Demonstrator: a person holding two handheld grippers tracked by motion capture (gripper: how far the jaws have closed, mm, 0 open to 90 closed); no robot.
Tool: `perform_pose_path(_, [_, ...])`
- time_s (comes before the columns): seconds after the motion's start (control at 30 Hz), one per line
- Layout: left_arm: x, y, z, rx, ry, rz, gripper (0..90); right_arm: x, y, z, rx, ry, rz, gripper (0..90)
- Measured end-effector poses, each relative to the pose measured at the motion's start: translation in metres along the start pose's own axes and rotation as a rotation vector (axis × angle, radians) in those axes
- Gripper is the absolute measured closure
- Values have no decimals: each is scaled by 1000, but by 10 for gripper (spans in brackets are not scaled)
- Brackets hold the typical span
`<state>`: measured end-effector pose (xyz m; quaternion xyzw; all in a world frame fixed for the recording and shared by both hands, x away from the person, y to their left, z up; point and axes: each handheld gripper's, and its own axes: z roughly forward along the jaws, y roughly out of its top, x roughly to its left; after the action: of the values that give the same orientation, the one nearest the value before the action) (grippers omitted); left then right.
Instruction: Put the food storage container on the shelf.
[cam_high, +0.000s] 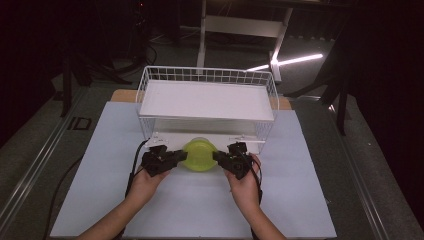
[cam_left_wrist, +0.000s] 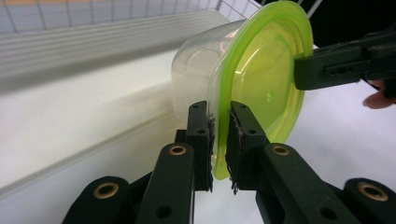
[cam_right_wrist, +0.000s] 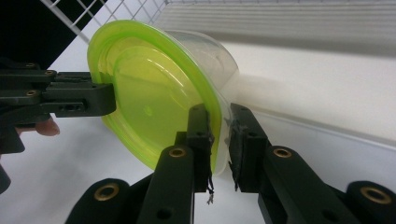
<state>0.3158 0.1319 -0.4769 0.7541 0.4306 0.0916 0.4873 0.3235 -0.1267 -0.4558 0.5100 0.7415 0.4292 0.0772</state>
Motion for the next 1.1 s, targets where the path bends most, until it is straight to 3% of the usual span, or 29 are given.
perform_pose_path(0.17, [3, 0, 10, -3, 12, 0, 811, -5, 2, 4, 3, -14, 1, 795])
perform_pose_path(0.4, [9, -3, 24, 3, 4, -34, 811, -12, 3, 14, 17, -52, 1, 794])
perform_pose_path(0.7, [14, -1, 33, 21, 18, -39, 810, -18, 3, 23, 14, -64, -2, 793])
perform_pose_path(0.93, [19, 2, 41, 25, 17, -73, 809, -23, 8, 32, 17, -78, -4, 789])
perform_pose_path(1.1, [20, 7, 42, 6, 19, -59, 806, -26, 10, 33, 2, -90, 6, 782])
